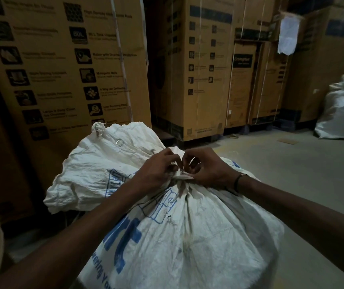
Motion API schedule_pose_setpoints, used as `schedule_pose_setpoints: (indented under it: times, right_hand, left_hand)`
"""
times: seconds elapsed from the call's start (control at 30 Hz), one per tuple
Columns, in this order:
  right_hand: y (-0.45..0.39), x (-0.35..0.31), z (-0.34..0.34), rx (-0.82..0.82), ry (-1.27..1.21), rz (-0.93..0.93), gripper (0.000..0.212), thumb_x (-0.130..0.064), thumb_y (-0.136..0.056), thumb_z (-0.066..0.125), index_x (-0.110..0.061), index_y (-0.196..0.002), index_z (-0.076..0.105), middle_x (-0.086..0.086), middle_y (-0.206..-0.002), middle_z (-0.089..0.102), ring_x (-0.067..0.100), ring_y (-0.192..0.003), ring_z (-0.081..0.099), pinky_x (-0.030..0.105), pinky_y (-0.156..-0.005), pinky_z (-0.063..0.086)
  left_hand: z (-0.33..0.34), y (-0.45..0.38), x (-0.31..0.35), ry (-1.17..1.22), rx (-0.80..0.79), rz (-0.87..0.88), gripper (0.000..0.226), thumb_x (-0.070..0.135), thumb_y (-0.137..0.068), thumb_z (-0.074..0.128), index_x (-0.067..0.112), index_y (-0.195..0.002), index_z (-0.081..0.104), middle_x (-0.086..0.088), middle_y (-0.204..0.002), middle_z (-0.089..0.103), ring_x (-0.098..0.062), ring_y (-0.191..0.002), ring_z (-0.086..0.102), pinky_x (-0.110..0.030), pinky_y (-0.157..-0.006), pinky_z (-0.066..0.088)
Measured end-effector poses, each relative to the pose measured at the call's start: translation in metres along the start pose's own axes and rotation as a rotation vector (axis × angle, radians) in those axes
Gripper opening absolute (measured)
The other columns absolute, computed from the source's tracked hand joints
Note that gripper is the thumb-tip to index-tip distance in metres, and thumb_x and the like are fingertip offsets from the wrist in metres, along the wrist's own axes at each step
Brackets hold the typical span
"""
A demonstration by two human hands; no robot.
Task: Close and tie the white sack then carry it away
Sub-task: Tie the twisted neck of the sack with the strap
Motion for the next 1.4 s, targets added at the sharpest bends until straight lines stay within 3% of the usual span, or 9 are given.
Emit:
schedule_pose_setpoints:
  times: [0.13,0.33,0.5,0.77,1.0,1.1,1.23,1.3,1.4]
  right_hand:
    - [0.003,-0.006,0.004,0.000,0.043,-0.048,0.023,-0.022,-0.084,0.088,-0.011,-0.087,0.069,0.002,-0.077,0.070,0.011,-0.062,0.063,0.025,-0.062,0.059]
    - [-0.008,-0.001,-0.004,-0.079,0.066,-0.006,0.020,-0.023,-0.085,0.088,-0.012,-0.094,0.074,-0.001,-0.089,0.077,0.012,-0.077,0.075,0.026,-0.073,0.064]
    - [-0.015,-0.001,0.001,-0.114,0.120,-0.008,0.026,-0.029,-0.080,0.092,-0.012,-0.090,0.075,-0.006,-0.080,0.075,0.001,-0.070,0.071,0.012,-0.065,0.055]
    - [-0.022,-0.004,0.008,-0.253,0.265,-0.101,0.018,-0.026,-0.090,0.083,-0.015,-0.098,0.071,-0.010,-0.085,0.069,-0.003,-0.070,0.063,0.010,-0.062,0.049]
    - [-0.026,0.007,0.010,-0.357,0.246,0.007,0.015,-0.020,-0.096,0.077,-0.011,-0.107,0.073,-0.010,-0.092,0.066,-0.005,-0.077,0.059,0.006,-0.067,0.046]
    - [-0.028,0.012,0.006,-0.415,0.147,0.075,0.018,-0.023,-0.093,0.081,-0.015,-0.107,0.073,-0.007,-0.095,0.074,0.002,-0.083,0.067,0.012,-0.077,0.052]
    - [-0.024,0.024,0.003,-0.411,-0.071,0.169,0.021,-0.019,-0.092,0.081,-0.009,-0.107,0.069,0.012,-0.103,0.081,0.027,-0.089,0.073,0.039,-0.084,0.058]
    - [-0.022,0.024,0.002,-0.380,-0.056,0.129,0.014,-0.018,-0.093,0.080,-0.012,-0.105,0.075,0.009,-0.101,0.081,0.024,-0.091,0.076,0.039,-0.086,0.061]
    - [-0.020,0.019,0.000,-0.328,0.025,0.084,0.011,-0.017,-0.092,0.080,-0.016,-0.103,0.082,-0.002,-0.096,0.081,0.002,-0.086,0.075,0.025,-0.079,0.062]
  left_hand:
    - [0.001,0.009,0.000,-0.023,0.054,0.010,0.020,0.023,-0.093,0.060,0.029,-0.109,0.070,0.005,-0.109,0.060,-0.019,-0.093,0.063,-0.044,-0.073,0.055]
    - [0.003,0.011,-0.001,-0.017,0.088,-0.004,0.021,0.026,-0.095,0.057,0.030,-0.112,0.070,0.006,-0.110,0.059,-0.018,-0.092,0.063,-0.043,-0.071,0.055]
    - [0.005,0.014,-0.002,-0.008,0.090,0.002,0.019,0.027,-0.097,0.058,0.031,-0.112,0.069,0.006,-0.111,0.058,-0.018,-0.093,0.063,-0.042,-0.070,0.055]
    - [0.006,0.016,-0.004,-0.020,0.101,-0.009,0.023,0.032,-0.098,0.054,0.026,-0.116,0.067,0.004,-0.113,0.059,-0.021,-0.096,0.064,-0.045,-0.071,0.055]
    - [0.004,0.016,-0.009,0.057,0.074,-0.006,0.038,0.010,-0.086,0.057,0.033,-0.113,0.070,0.011,-0.108,0.061,-0.015,-0.094,0.065,-0.045,-0.076,0.055]
    - [0.004,0.012,-0.009,0.080,0.049,0.002,0.031,0.015,-0.091,0.057,0.035,-0.111,0.071,0.014,-0.105,0.058,-0.012,-0.093,0.063,-0.047,-0.076,0.054]
    - [0.003,0.009,-0.012,0.105,0.034,0.005,0.033,0.006,-0.096,0.062,0.034,-0.108,0.073,0.011,-0.102,0.056,-0.006,-0.091,0.061,-0.045,-0.079,0.053]
    - [0.003,0.009,-0.013,0.117,0.035,0.001,0.033,0.006,-0.097,0.063,0.036,-0.107,0.074,0.013,-0.101,0.056,-0.002,-0.093,0.060,-0.041,-0.081,0.052]
    - [0.002,0.010,-0.013,0.123,0.050,0.008,0.031,0.009,-0.098,0.065,0.038,-0.106,0.073,0.014,-0.100,0.056,0.003,-0.094,0.058,-0.036,-0.080,0.051]
Point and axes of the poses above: each hand's wrist, its own y-axis away from the middle knuckle, its own z-axis out of the palm, x = y × z, the point moved 7 cm from there along -y, towards the middle knuckle
